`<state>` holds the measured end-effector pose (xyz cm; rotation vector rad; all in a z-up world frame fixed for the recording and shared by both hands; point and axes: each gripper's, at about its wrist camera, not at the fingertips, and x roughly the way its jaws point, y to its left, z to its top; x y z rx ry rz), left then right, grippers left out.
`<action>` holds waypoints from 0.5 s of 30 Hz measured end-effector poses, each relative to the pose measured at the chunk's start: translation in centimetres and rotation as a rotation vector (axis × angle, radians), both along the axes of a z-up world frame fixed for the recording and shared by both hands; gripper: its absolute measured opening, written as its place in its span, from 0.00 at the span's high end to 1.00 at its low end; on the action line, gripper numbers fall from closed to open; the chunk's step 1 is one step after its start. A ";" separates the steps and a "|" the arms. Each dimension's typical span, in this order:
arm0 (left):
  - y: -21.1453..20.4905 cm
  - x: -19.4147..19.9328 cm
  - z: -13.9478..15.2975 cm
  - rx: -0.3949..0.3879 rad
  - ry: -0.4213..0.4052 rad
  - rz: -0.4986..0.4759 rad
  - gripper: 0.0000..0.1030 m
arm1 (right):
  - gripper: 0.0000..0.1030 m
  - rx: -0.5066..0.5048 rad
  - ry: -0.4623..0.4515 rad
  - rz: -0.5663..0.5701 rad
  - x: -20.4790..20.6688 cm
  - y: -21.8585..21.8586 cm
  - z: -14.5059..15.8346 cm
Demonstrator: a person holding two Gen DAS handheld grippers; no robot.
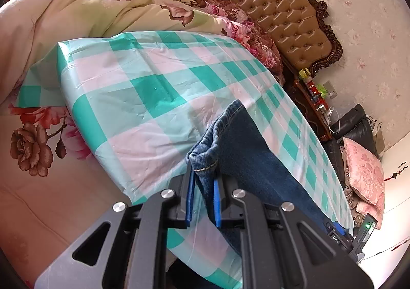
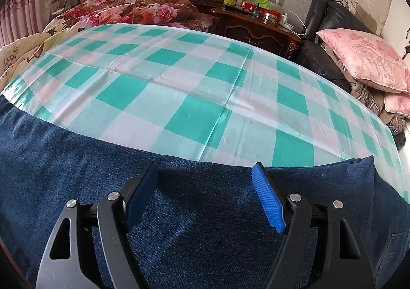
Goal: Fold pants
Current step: 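Hold the jeans leg end in the left gripper while the right gripper rests open on the jeans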
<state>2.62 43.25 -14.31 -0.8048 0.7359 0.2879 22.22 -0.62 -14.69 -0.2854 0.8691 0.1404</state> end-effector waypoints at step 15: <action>-0.3 0.0 0.0 0.011 0.007 -0.008 0.88 | 0.29 0.004 0.003 -0.001 0.0 0.1 0.0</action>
